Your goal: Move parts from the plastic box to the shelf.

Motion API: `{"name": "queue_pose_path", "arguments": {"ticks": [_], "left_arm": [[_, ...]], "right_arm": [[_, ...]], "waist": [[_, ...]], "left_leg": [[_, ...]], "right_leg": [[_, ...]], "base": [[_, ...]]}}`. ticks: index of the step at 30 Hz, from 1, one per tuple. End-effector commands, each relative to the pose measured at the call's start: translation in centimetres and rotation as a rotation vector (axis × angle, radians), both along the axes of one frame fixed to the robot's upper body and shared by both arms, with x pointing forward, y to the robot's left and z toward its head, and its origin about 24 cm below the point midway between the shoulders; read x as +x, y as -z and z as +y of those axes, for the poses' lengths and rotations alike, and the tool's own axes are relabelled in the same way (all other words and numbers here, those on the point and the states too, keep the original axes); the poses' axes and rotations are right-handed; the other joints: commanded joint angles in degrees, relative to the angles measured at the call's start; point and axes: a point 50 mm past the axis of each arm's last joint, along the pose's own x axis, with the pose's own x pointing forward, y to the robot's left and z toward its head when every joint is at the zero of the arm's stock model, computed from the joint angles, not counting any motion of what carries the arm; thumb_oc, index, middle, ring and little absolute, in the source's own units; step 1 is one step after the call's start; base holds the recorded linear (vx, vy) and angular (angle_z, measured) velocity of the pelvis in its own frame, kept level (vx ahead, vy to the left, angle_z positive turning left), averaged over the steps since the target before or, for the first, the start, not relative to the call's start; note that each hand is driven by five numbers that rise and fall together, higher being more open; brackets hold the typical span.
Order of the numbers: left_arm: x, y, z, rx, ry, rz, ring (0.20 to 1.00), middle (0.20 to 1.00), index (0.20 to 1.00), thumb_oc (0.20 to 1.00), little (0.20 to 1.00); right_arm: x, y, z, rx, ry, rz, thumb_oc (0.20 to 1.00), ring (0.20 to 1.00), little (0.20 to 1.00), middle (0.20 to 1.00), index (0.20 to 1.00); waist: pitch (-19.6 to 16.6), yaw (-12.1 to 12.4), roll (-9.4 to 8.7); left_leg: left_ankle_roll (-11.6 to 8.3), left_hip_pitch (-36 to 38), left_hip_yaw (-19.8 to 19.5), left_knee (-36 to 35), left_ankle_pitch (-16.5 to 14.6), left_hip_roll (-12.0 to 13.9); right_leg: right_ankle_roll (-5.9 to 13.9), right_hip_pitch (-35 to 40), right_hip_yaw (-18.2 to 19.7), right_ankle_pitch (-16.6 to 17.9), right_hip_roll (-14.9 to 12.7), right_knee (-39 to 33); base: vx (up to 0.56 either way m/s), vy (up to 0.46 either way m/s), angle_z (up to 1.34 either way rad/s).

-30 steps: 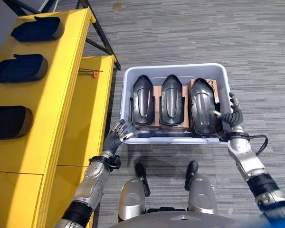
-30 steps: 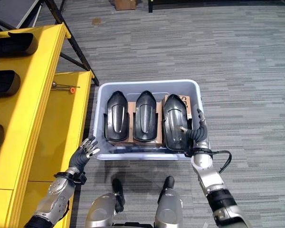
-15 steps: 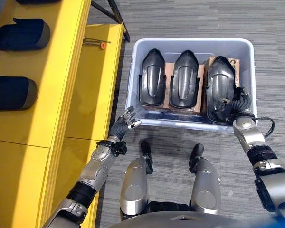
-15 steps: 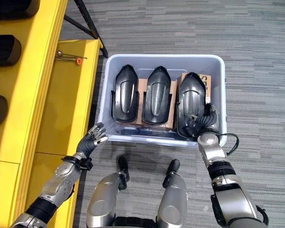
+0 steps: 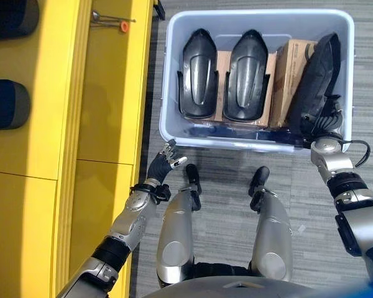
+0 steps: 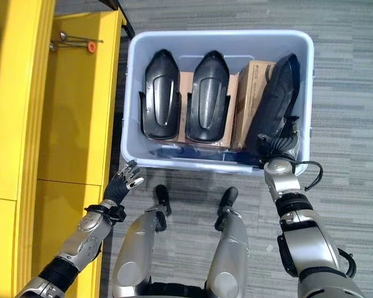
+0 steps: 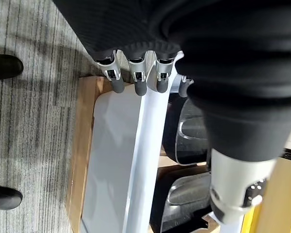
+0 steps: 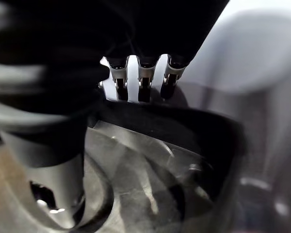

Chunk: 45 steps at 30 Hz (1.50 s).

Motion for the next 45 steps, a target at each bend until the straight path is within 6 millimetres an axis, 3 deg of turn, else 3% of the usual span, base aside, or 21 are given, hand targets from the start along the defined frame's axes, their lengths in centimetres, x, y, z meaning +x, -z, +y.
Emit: {"name": "queue_pose_path", "arguments": {"ticks": [1,8,9,14,15,18,25,34,39,45], "left_arm": [[-0.7,-1.0,-0.9,-0.064,0.013,-0.063,1.000,1.000,1.000,1.000,1.000],[-0.7,-1.1,-1.2,-0.076,0.011,-0.065,1.000,1.000,1.000,1.000,1.000],[-0.9,-1.0,-1.2,-0.074,0.012,-0.063,1.000,1.000,1.000,1.000,1.000],[-1.1,-1.0,-1.2,-0.085,0.009,-0.057,1.000,1.000,1.000,1.000,1.000],[-1.4,-0.7,-1.5,-0.085,0.017,-0.045,1.000,1.000,1.000,1.000,1.000],[-1.4,-0.5,-1.7,-0.092,0.030,-0.037,1.000,1.000,1.000,1.000,1.000],[-1.6,-0.2,-1.9,-0.092,0.047,-0.026,1.000,1.000,1.000,1.000,1.000],[-1.5,-0.2,-2.7,-0.115,0.045,-0.030,1.000,1.000,1.000,1.000,1.000],[-1.4,-0.2,-2.6,-0.124,0.033,-0.041,1.000,1.000,1.000,1.000,1.000],[-1.3,-0.3,-2.6,-0.120,0.026,-0.044,1.000,1.000,1.000,1.000,1.000]], "right_arm": [[-1.0,2.5,-0.4,0.042,0.011,0.076,1.000,1.000,1.000,1.000,1.000],[-0.4,1.1,0.6,-0.045,-0.092,-0.005,1.000,1.000,1.000,1.000,1.000],[-0.1,-0.2,1.6,-0.089,-0.160,-0.080,1.000,1.000,1.000,1.000,1.000],[0.0,-3.0,3.8,-0.186,-0.226,-0.260,1.000,1.000,1.000,1.000,1.000],[-0.1,-6.2,5.1,-0.302,-0.249,-0.405,1.000,1.000,1.000,1.000,1.000],[0.0,-7.2,5.9,-0.377,-0.280,-0.425,1.000,1.000,1.000,1.000,1.000],[0.0,-9.8,5.3,-0.514,-0.106,-0.529,1.000,1.000,1.000,1.000,1.000],[-0.6,-10.2,5.0,-0.583,-0.036,-0.586,1.000,1.000,1.000,1.000,1.000],[-0.6,-8.3,5.0,-0.525,-0.030,-0.527,1.000,1.000,1.000,1.000,1.000],[-0.7,-7.8,4.7,-0.490,-0.054,-0.507,1.000,1.000,1.000,1.000,1.000]], "waist": [[-2.2,0.7,0.92],[-2.2,0.5,1.07],[-2.2,0.4,0.95],[-2.2,0.0,0.68],[-2.2,-0.3,0.71],[-2.2,-0.3,0.82],[-2.2,0.3,1.18],[-2.2,-0.2,1.70],[-2.2,-0.6,1.71],[-2.2,-0.8,1.41]], "left_leg": [[1.65,0.5,-0.5,2.6,-6.0,-0.1],[1.56,-1.1,-0.3,3.4,-5.9,-0.1],[1.62,-1.2,-0.1,3.8,-6.1,0.0],[1.58,-0.8,0.0,4.1,-6.2,0.2],[1.51,-0.1,-0.1,4.0,-6.2,0.0],[1.37,0.4,-0.1,3.9,-6.2,-0.1],[1.11,1.0,-0.3,4.0,-6.0,0.0],[1.05,1.4,0.1,3.1,-5.8,-0.2],[0.93,1.4,0.6,2.6,-5.5,0.0],[0.91,1.5,0.7,2.5,-5.4,0.1]], "right_leg": [[1.66,-0.6,-0.9,-1.4,0.5,0.4],[1.19,-1.6,-0.6,-1.8,0.8,0.7],[1.09,-1.6,-0.5,-2.0,0.9,0.9],[1.18,-1.1,-0.2,-2.1,0.9,1.1],[1.30,-0.4,0.3,-2.1,1.2,0.7],[1.37,0.1,0.4,-2.1,1.1,0.5],[1.52,1.1,-0.1,-2.1,0.8,0.6],[1.84,1.4,0.1,-1.9,0.6,-0.1],[1.78,1.3,0.4,-1.7,0.7,-0.5],[1.83,1.3,0.2,-1.6,0.8,-0.6]], "base": [[0.00,0.000,0.00],[0.00,0.010,-0.03],[0.00,0.000,0.00],[0.00,0.000,0.00],[0.00,0.000,0.00],[0.02,0.016,-0.06],[0.00,0.005,0.00],[0.00,0.007,0.00],[0.00,0.006,0.00],[0.00,0.000,0.00]]}}
